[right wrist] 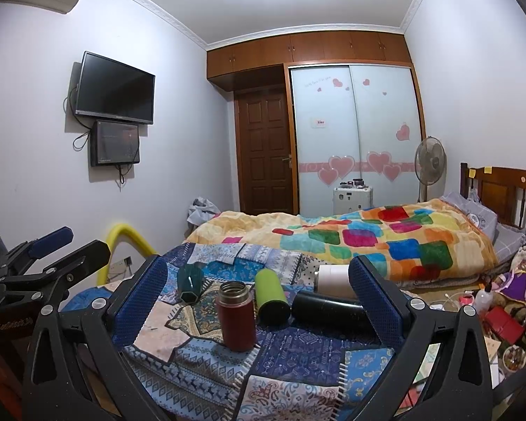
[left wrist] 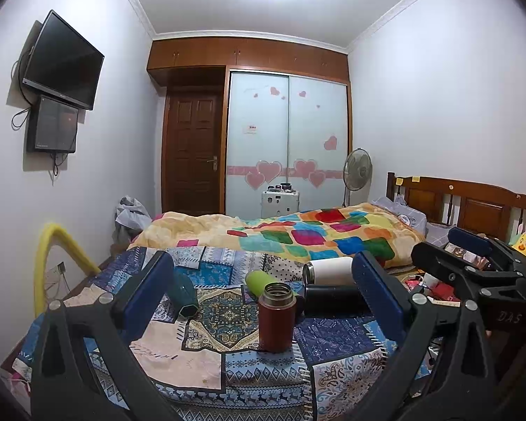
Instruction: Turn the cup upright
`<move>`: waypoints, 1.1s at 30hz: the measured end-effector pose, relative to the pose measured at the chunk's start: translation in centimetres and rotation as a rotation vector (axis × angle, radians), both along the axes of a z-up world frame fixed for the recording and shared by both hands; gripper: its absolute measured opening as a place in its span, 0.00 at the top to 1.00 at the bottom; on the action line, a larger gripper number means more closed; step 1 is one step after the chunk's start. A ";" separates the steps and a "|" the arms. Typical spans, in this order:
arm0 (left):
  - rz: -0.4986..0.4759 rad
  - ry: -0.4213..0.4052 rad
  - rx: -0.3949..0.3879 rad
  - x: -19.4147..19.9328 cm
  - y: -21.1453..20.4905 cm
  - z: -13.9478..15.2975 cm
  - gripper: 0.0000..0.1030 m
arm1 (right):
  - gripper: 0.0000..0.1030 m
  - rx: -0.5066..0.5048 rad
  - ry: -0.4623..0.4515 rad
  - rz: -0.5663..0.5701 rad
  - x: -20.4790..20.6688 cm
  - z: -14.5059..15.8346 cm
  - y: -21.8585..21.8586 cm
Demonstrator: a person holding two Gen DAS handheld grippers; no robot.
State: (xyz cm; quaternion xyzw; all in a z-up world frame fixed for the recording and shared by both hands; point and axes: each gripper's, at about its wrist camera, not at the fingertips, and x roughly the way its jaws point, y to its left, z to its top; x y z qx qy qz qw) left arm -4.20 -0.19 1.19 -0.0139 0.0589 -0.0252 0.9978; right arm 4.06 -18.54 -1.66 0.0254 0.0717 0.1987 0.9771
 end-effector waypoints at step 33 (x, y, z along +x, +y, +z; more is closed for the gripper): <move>-0.014 0.013 -0.013 0.3 -0.1 -0.4 0.00 | 0.00 0.002 0.001 0.001 0.1 0.3 -0.2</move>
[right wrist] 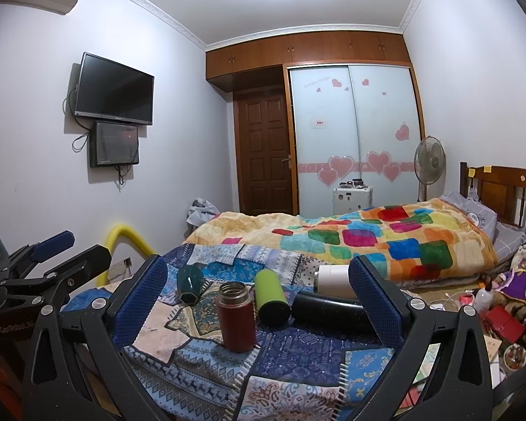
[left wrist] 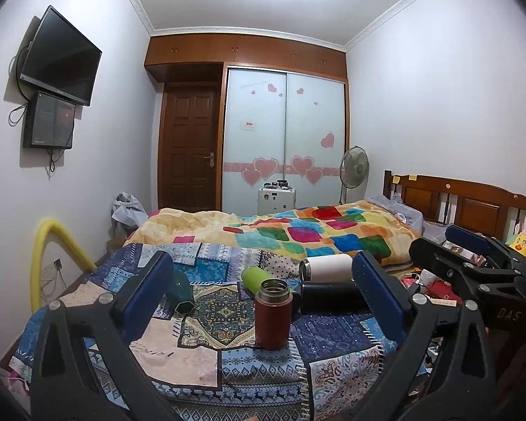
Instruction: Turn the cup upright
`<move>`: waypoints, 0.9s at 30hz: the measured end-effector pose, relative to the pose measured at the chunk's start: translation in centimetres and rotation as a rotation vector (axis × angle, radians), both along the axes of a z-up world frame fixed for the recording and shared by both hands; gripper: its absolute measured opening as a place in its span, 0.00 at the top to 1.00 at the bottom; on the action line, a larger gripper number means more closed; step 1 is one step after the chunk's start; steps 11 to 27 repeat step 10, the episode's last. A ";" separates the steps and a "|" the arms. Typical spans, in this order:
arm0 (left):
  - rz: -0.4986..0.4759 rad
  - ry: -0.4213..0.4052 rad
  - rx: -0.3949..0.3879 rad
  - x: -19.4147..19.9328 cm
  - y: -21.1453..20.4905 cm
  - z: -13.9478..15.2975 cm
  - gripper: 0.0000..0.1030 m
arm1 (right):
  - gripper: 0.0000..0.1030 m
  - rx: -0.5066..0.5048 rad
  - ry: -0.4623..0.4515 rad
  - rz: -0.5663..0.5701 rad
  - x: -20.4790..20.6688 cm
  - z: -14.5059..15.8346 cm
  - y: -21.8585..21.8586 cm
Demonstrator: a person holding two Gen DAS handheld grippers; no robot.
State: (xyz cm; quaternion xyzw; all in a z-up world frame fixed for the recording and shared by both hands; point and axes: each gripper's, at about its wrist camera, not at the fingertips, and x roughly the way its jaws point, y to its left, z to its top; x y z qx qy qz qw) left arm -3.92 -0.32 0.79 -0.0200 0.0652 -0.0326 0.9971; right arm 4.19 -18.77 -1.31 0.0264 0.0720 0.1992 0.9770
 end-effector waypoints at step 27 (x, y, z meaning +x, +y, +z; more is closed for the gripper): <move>0.007 0.017 -0.013 0.5 0.3 -0.1 0.00 | 0.00 0.004 -0.001 -0.001 0.1 0.0 -0.1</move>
